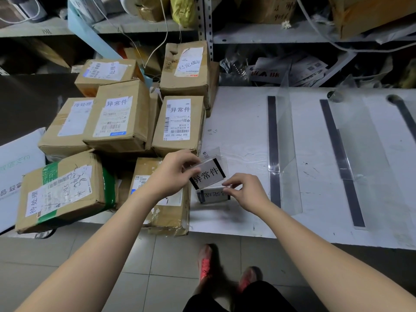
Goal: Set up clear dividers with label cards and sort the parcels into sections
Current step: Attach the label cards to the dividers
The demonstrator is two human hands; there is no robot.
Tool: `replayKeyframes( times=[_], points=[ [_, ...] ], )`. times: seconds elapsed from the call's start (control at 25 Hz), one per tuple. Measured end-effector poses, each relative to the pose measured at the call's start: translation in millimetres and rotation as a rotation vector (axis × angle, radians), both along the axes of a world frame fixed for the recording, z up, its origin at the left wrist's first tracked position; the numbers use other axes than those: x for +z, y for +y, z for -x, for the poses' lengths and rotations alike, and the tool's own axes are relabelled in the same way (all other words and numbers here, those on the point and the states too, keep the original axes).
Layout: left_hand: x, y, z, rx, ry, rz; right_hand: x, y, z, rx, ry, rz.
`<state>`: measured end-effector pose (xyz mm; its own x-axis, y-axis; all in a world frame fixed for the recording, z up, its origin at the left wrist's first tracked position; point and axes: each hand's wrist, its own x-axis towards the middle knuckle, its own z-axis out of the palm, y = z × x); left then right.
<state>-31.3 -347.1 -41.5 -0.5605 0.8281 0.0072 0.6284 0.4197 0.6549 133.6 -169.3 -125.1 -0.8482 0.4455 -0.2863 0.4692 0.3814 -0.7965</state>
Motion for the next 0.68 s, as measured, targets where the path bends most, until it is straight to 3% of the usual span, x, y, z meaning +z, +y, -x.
replayKeyframes(
  times=[0.32,0.68],
  points=[
    [7.3,1.7,-4.8,-0.001,-0.055,-0.024,26.2,9.0,-15.1,-0.006,0.053,-0.053],
    [79.7,16.4,-20.1,0.024,-0.253,-0.174,103.7,38.0,-43.5,-0.011,0.198,-0.082]
  ],
)
